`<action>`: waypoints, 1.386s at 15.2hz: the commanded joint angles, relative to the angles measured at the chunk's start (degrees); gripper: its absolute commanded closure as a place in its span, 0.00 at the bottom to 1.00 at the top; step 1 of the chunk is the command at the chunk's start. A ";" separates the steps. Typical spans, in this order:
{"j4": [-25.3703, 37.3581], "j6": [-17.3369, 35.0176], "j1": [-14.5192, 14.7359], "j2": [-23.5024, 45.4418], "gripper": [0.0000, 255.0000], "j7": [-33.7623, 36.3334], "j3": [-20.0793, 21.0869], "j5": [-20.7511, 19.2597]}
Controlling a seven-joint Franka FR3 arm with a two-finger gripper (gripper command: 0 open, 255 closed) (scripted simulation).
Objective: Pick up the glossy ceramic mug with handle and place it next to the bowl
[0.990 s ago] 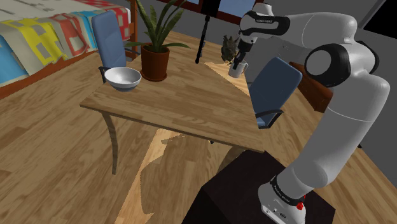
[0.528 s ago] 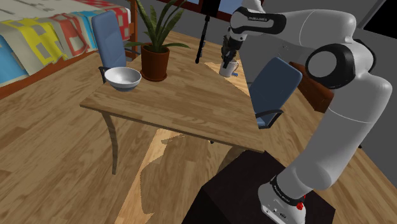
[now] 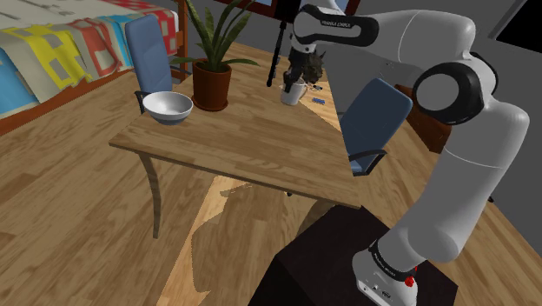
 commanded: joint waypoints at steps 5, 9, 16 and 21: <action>5.35 -2.00 4.41 3.56 1.00 7.04 2.33 -0.58; 11.28 -4.24 7.15 7.44 1.00 11.35 3.72 -0.80; 28.44 -11.02 11.63 18.16 1.00 18.22 5.65 -0.93; 42.98 -16.71 13.43 27.18 1.00 21.18 6.34 -0.77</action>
